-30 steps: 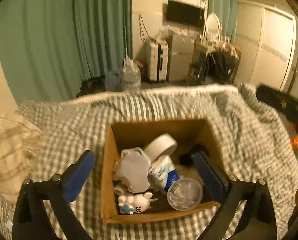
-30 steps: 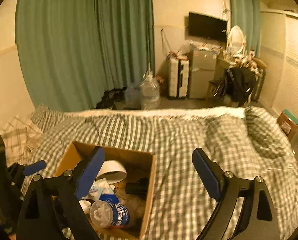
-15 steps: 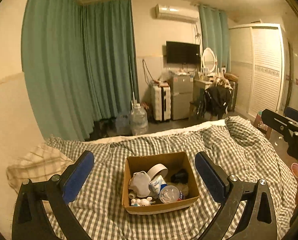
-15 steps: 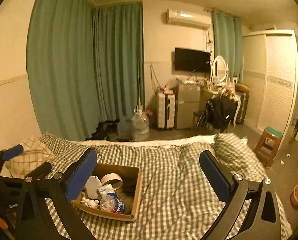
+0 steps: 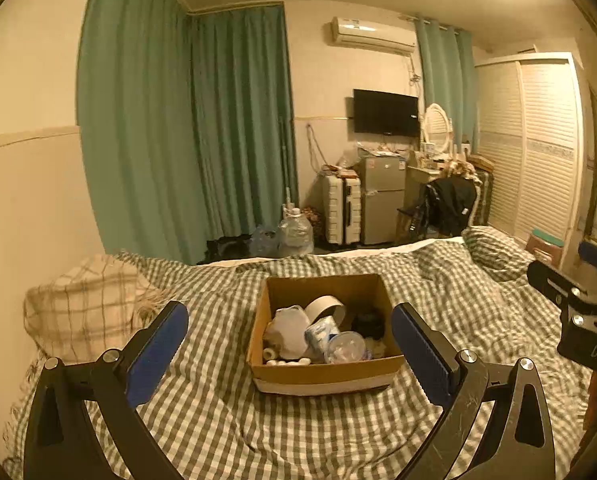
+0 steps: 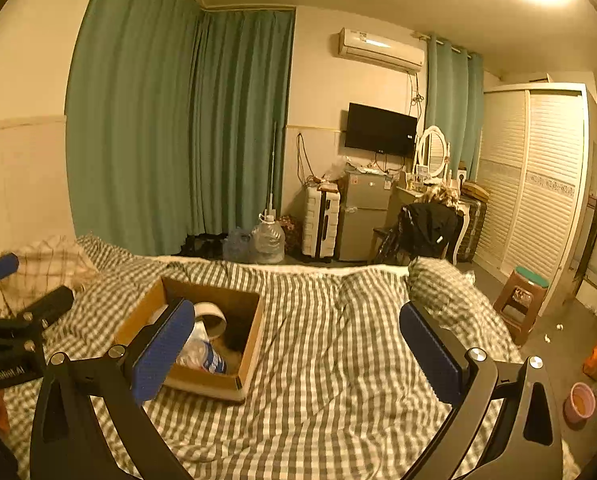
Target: Organize objects
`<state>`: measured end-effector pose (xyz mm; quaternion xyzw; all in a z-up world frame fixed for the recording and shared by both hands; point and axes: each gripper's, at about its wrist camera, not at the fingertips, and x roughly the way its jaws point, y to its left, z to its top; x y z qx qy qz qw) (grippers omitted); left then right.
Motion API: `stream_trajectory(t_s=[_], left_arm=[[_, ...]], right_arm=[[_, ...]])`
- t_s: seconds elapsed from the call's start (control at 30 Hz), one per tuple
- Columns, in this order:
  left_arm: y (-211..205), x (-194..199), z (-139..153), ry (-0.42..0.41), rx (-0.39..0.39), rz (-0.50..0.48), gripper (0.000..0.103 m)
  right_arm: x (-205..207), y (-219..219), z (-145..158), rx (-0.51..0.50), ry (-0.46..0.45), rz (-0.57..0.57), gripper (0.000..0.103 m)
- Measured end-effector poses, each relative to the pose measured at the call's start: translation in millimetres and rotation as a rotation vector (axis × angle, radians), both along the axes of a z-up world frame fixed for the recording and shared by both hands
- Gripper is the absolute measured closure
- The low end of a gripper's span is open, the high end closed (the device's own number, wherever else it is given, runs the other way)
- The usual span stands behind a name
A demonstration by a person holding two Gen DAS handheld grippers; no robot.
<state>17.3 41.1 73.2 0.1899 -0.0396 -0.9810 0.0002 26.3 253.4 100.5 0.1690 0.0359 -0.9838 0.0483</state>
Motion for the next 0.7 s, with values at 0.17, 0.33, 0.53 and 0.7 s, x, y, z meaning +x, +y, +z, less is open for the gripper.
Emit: stream_trajectory(t_s=[0.17,0.33,0.53,0.7], left_arm=[[-6,6,-29,0.013,0.003,0.039,0.000],[-13,5,-48,-0.020,-0.005,0.071,0.000],[-22,3,-53,-0.047,0.034,0.086,0.000],[-22,5,-51,-0.045,0.030,0.076,0.000]], right_arm=[[-2,4,-41,-0.026,0.001,-0.021,0.000],[-17,5,-66,-0.030,-0.079,-0.007,0.000],[-14,0,-64,-0.020,-0.074,0.012,0.000],[-11,-3,-61,-0.015,-0.060,0.012,0.000]])
